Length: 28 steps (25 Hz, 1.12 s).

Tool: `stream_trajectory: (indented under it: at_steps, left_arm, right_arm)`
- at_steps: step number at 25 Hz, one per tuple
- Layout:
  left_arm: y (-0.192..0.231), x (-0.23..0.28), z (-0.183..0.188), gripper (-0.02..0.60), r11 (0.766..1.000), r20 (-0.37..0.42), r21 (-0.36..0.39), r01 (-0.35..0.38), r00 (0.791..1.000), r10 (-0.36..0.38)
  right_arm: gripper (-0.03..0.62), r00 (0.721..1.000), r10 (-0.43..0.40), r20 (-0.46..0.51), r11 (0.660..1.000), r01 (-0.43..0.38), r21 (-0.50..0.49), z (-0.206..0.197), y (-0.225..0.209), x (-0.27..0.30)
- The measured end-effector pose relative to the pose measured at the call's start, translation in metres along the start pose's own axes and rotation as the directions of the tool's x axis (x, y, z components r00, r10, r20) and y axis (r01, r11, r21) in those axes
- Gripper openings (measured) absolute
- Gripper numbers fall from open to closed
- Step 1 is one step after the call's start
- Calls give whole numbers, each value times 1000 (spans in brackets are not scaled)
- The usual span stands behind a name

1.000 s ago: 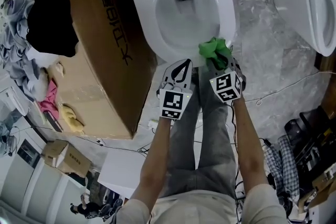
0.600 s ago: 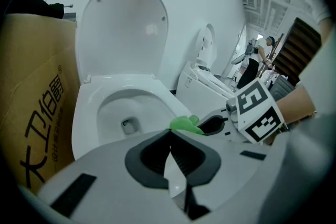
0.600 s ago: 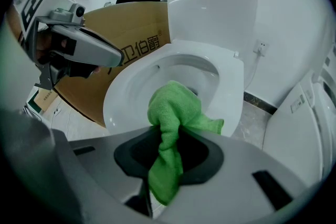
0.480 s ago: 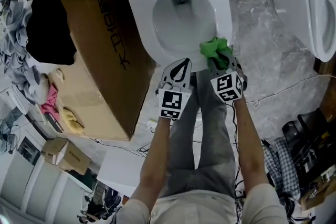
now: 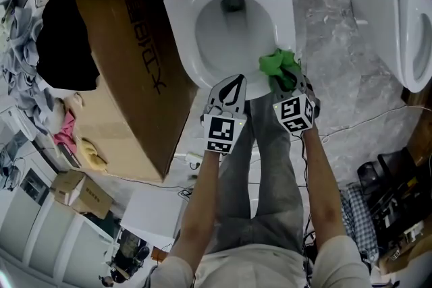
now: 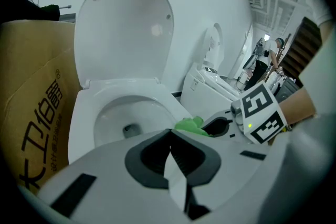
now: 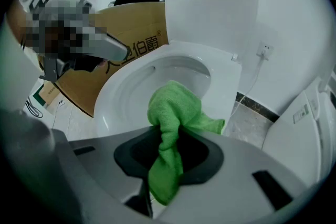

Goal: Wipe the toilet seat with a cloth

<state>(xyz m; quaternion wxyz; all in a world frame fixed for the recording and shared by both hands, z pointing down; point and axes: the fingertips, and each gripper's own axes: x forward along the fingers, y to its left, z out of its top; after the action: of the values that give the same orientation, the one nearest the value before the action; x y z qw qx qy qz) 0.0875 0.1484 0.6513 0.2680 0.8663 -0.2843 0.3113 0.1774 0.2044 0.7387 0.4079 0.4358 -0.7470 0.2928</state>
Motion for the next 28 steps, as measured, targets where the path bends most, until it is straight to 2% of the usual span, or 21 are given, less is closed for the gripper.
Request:
stream_trajectory:
  at_steps: [13,28]
  left_arm:
    - [6,24,30,12,999,13,-37,-31,999,31]
    - [20,42,47,12,992,16,-99,-78,997,80]
  right_arm:
    - [97,1000,-1,-6,999,0,-37,14,-39,3]
    - [97,1000,0,2,998,0,-58,46,-82,15]
